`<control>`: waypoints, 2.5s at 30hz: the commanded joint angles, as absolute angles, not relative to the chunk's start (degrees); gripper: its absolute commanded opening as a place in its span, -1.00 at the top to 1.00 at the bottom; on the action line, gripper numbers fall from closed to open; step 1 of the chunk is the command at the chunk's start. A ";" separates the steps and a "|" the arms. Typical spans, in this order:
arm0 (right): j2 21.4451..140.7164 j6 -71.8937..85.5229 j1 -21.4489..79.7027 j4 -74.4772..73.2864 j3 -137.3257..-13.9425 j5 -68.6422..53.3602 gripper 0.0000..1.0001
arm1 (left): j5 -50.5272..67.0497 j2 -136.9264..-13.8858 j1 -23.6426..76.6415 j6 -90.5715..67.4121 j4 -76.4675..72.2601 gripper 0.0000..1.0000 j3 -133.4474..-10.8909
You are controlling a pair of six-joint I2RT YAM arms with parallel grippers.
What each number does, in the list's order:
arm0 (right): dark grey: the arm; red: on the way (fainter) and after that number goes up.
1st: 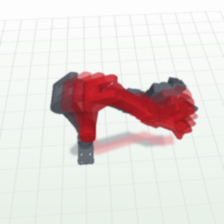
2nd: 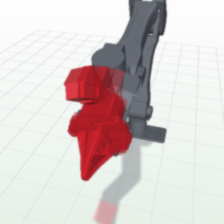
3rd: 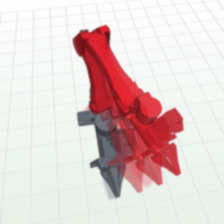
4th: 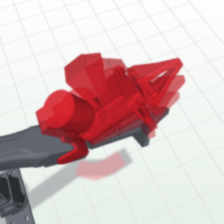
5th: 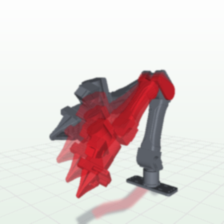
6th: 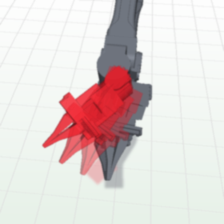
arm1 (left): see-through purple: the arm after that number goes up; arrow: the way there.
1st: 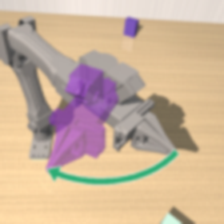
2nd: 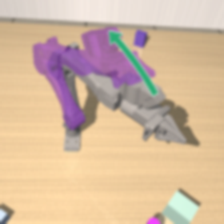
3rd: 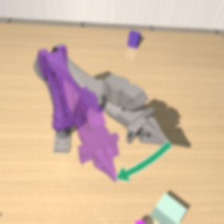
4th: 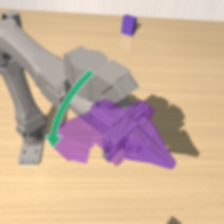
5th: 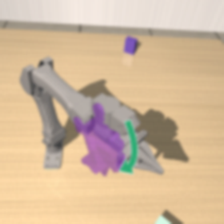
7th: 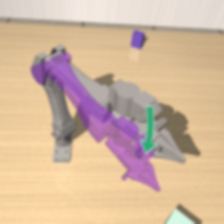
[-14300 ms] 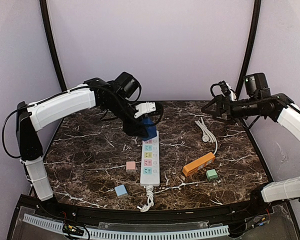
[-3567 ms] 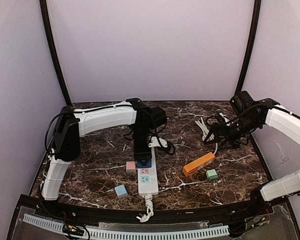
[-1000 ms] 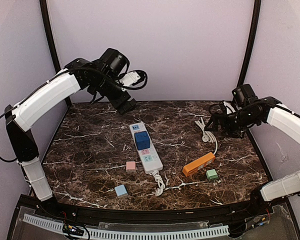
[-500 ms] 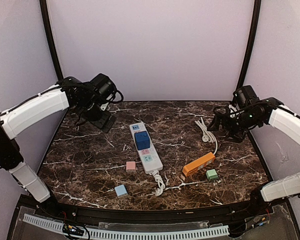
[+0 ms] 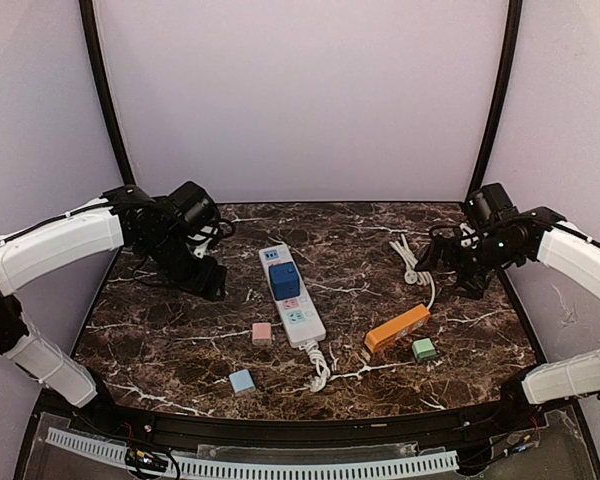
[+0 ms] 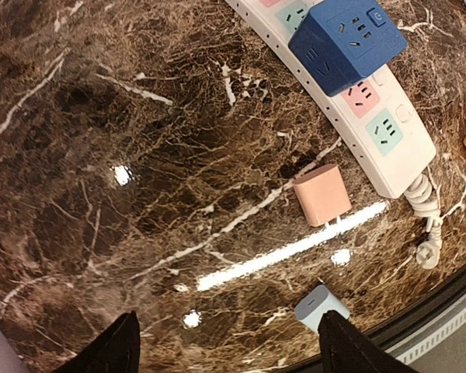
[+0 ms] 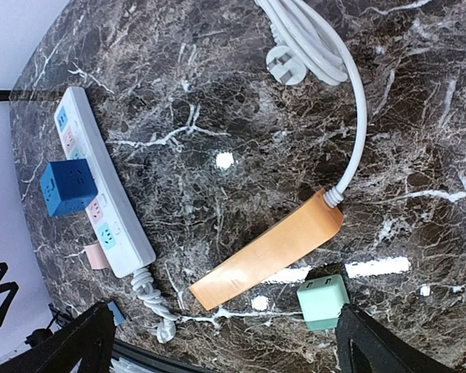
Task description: Insert the plug
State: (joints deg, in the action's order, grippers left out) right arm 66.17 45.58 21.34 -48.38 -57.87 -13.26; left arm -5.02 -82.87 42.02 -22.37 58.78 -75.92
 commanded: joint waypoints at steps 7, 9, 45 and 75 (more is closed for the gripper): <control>69.45 40.86 21.55 -47.25 -54.44 -10.66 -0.97 | -2.86 -89.42 48.71 -43.44 55.14 -0.58 -75.36; 70.25 39.72 21.54 -47.05 -54.57 -10.53 -0.97 | -4.00 -90.55 50.65 -45.85 53.49 -0.59 -74.95; 71.93 39.40 21.58 -46.66 -57.09 -14.88 -0.97 | -13.31 -99.43 57.29 -51.06 32.41 -0.47 -65.62; 71.18 42.36 21.62 -48.18 -57.04 -14.82 -0.95 | -14.75 -105.07 58.54 -48.60 31.23 0.20 -65.79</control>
State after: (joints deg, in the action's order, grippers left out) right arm 72.62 41.30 21.34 -47.24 -56.80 -15.40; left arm -13.45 -104.62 58.19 -49.87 31.33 -65.63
